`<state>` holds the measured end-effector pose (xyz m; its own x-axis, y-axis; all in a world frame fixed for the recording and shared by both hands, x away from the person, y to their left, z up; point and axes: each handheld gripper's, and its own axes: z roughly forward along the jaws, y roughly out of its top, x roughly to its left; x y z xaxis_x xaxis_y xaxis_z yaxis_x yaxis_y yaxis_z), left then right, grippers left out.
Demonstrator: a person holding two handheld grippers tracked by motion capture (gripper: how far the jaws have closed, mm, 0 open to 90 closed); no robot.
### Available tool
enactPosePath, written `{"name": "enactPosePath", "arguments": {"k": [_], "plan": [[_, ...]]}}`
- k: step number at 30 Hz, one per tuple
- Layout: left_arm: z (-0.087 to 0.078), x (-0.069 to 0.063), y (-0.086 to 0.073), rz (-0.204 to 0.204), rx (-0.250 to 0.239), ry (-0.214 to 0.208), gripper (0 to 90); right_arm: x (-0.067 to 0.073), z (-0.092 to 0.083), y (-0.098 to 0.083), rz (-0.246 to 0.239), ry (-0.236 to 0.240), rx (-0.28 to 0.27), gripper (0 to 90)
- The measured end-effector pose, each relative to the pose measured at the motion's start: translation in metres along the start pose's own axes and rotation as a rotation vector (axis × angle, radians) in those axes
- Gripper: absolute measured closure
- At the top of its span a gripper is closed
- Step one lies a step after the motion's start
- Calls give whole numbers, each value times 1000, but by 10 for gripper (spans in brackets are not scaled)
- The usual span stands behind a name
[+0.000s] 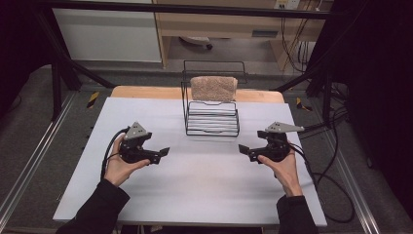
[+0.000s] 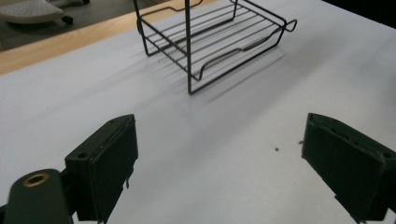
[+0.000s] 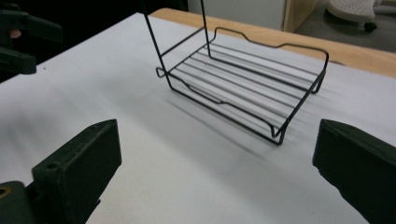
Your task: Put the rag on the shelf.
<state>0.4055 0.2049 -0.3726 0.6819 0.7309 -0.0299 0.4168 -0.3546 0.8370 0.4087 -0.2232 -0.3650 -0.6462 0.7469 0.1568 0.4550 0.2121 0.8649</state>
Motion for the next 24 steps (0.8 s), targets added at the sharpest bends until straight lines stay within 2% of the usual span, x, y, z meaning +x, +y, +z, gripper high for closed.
{"name": "enactPosePath", "arguments": {"k": [1, 2, 3, 10, 17, 18, 24], "plan": [[-1, 1, -5, -4, 2, -1, 103, 0, 0, 0, 0, 0, 0, 11], [-2, 1, -10, -2, 5, 1, 100, -1, 0, -8, 3, 0, 5, 7], [-2, 2, -15, -5, 7, 0, 100, -1, 0, -8, 3, 0, 5, 7], [-8, 9, -51, -2, 31, 2, 103, -5, -3, -39, 17, 24, 27, 5], [-17, 15, -70, -7, 28, 16, 103, -11, -9, -61, 27, 32, 63, 5], [-19, 17, -76, -10, 27, 15, 103, -15, -12, -69, 24, 39, 71, 5], [-24, 22, -88, -12, 36, 24, 101, -21, -19, -85, 43, 32, 96, 5]]}}
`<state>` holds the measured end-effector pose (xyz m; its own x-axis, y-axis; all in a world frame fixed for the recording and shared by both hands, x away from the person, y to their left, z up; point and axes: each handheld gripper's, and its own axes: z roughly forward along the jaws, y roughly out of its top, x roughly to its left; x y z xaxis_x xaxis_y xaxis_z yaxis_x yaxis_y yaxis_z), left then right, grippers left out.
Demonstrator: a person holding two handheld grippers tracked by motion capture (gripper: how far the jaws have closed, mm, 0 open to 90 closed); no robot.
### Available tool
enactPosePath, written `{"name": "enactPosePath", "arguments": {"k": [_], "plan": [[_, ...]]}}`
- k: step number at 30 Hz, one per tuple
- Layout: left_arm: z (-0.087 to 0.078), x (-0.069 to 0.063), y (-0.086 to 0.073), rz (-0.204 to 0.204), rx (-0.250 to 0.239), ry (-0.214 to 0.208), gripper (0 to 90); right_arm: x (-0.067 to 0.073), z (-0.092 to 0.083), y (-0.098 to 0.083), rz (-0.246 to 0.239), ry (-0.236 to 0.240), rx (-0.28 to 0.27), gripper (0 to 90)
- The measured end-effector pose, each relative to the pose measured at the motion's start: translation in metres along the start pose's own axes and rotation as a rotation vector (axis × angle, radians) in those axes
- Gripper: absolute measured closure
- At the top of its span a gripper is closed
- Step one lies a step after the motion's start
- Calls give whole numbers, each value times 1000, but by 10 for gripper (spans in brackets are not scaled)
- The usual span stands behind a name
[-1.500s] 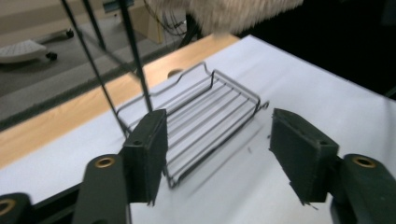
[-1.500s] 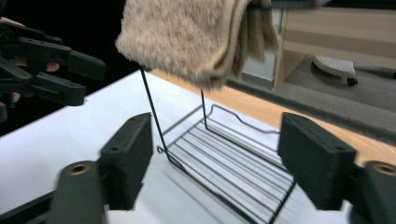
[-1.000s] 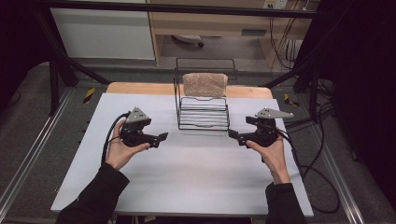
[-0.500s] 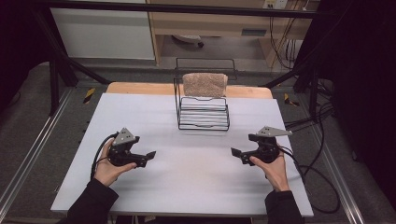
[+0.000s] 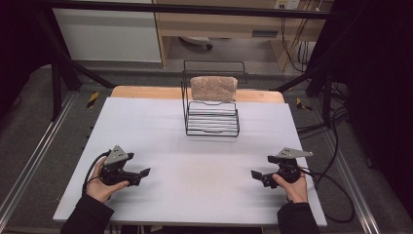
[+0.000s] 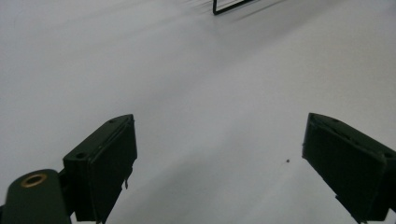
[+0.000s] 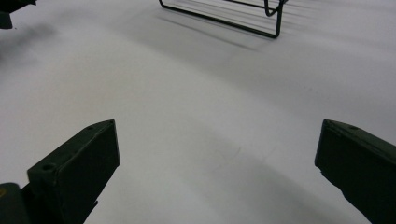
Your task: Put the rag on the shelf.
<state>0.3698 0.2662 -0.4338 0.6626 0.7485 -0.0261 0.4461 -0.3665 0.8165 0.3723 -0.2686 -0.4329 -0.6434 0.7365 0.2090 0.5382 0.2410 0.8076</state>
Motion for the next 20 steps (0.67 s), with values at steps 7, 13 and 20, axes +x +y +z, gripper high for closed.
{"name": "enactPosePath", "arguments": {"k": [7, 13, 20], "plan": [[-4, 3, -9, -5, 7, -2, 96, -4, -4, -14, 6, -11, 11, 5], [-7, 5, -15, -6, 11, 1, 90, -3, -6, -16, 5, -14, 7, 5], [-7, 6, -18, -11, 15, 4, 87, -4, -7, -17, 5, -15, 6, 5]]}}
